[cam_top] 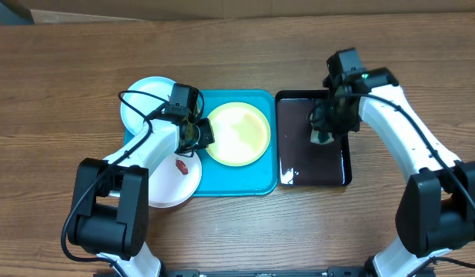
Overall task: Clean dirty plates on tray and stack at the side
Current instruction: 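Return the sponge to the black tray and release it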
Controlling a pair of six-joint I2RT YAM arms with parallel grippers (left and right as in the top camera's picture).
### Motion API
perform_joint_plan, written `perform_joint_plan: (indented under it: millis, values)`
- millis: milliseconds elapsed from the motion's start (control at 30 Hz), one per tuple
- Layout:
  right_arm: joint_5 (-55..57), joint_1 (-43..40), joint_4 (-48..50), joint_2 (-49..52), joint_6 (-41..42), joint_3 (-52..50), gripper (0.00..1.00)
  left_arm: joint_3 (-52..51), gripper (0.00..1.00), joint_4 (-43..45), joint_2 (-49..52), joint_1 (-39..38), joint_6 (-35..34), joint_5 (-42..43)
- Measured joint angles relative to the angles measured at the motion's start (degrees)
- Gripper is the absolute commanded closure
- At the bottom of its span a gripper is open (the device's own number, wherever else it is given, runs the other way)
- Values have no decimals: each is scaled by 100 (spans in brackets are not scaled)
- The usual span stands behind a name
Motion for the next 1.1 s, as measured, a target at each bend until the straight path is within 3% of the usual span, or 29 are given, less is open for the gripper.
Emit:
perform_joint_plan:
  millis: [300, 333, 400, 433, 733, 1000, 1067, 1100]
  values:
    - [195, 0, 817, 4, -17, -748, 88, 0, 92, 0, 2, 0, 0, 13]
    - [197, 0, 817, 4, -15, -756, 76, 0, 91, -2, 2, 0, 0, 13]
    - [210, 0, 841, 4, -15, -758, 29, 0, 91, -2, 2, 0, 0, 13]
    - [214, 0, 848, 4, -22, -758, 18, 0, 91, -2, 2, 0, 0, 13]
    - [210, -55, 184, 7, -37, -407, 15, 0, 68, 2, 2, 0, 17, 15]
    - [186, -964, 219, 4, -39, 673, 14, 0, 68, 4, 2, 0, 22, 15]
    - [186, -1252, 186, 4, -37, 673, 0, 0, 69, 4, 2, 0, 22, 13]
    - [186, -1379, 170, 4, -48, 673, 0, 0, 69, 7, 2, 0, 22, 13]
